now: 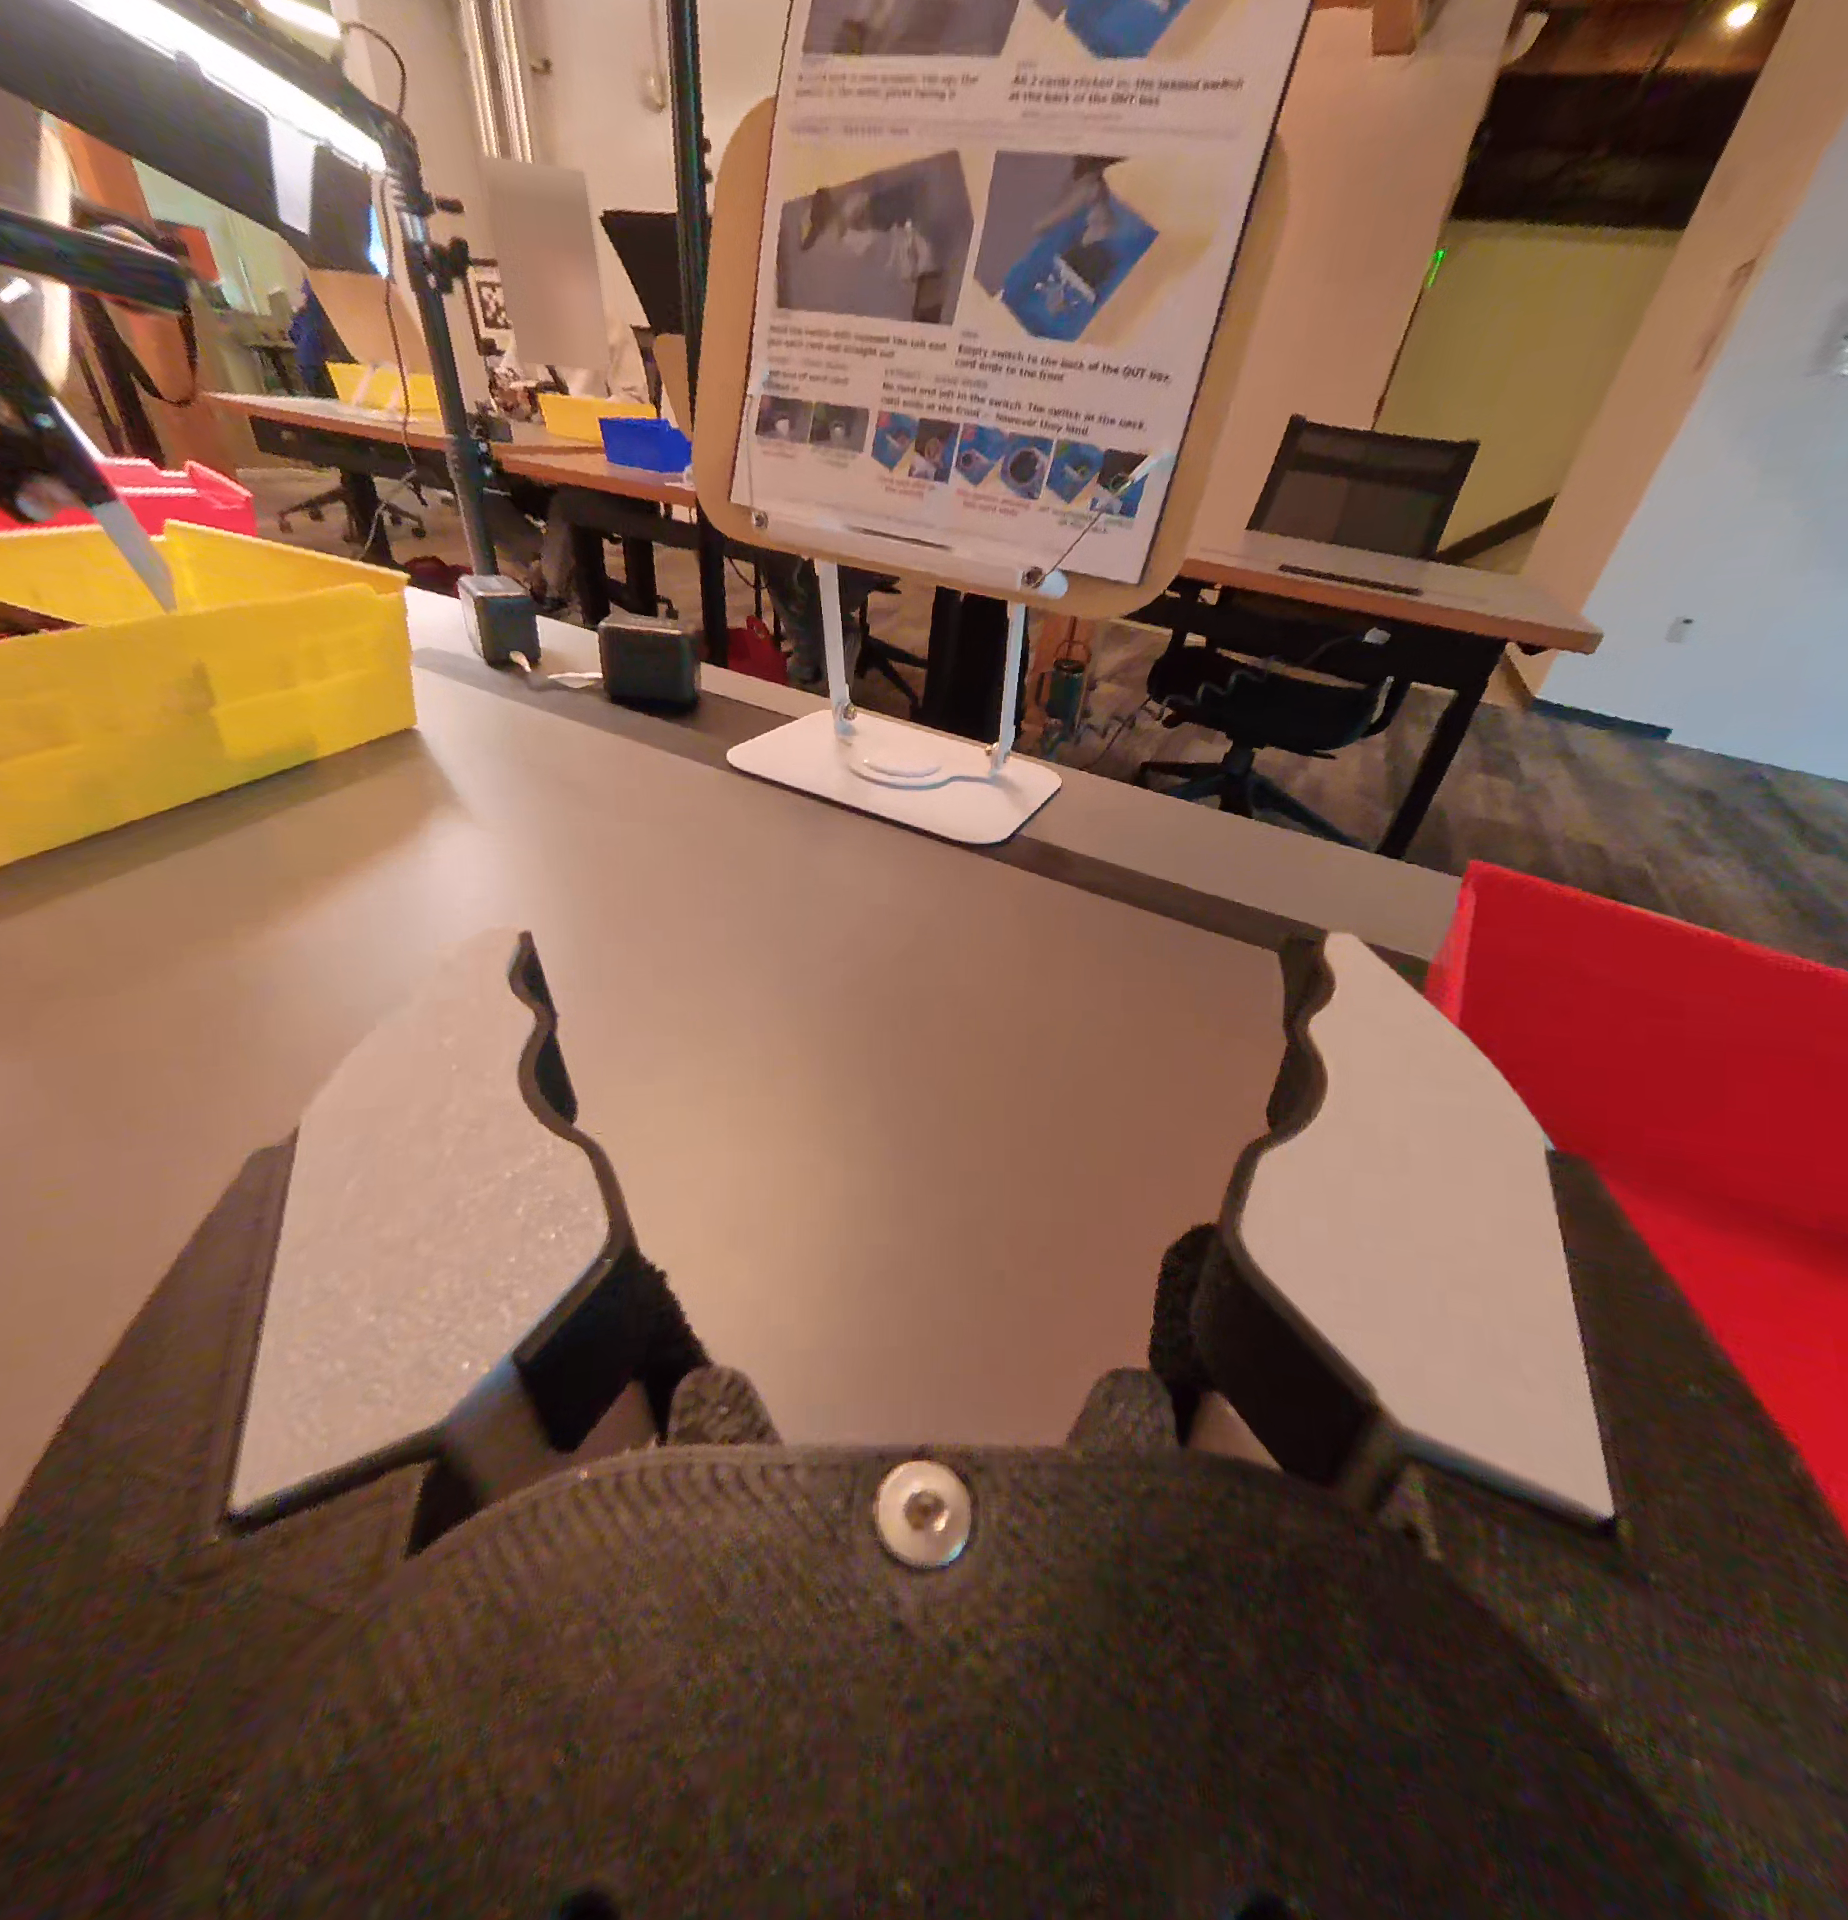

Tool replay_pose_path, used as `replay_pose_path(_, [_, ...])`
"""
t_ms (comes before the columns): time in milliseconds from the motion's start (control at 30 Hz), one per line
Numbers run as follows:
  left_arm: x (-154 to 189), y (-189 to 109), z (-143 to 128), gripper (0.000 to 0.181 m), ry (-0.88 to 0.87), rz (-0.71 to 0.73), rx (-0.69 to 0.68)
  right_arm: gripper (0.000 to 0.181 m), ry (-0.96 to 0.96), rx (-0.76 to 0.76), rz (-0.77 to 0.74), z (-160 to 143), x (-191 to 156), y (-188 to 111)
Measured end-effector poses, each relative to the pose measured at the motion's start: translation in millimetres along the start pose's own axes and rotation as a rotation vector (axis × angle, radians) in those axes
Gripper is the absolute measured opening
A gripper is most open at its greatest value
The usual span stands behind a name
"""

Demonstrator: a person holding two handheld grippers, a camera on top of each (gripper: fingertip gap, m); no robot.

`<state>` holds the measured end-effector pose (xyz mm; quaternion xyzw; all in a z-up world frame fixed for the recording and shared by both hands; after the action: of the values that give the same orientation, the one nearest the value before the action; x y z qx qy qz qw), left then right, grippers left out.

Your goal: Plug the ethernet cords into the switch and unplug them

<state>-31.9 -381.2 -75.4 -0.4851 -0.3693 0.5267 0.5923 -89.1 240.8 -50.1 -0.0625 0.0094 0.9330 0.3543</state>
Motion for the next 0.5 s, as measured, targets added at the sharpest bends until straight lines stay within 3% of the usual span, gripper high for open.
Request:
replay_pose_path(267, [-5.9, 64.6, -14.5, 0.096, 0.011, -0.139, -0.353, 0.127, 0.002, 0.002, -0.030, -10.0, 11.7, 12.1])
replay_pose_path(433, [3.3, 71.2, 2.0, 0.098, -0.015, -0.238, -0.257, 0.127, 0.015, -0.012, -0.033, -14.1, 14.7, 16.7])
replay_pose_path(500, [12.8, 74.1, 1.9, 0.098, -0.001, -0.305, -0.277, 0.126, 0.005, -0.015, -0.044, -14.9, 16.0, 16.2])
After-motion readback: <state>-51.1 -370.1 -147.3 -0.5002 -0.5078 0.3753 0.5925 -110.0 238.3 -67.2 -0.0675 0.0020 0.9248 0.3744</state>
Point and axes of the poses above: each gripper's, where its closed fingertips meet, y out along the fingers, z out of its top, x = y × z across the jaws, the point moved 5 cm from there along -y, back along the fingers, and after that the axes turned 13 degrees about y, right-handed, at the moved point
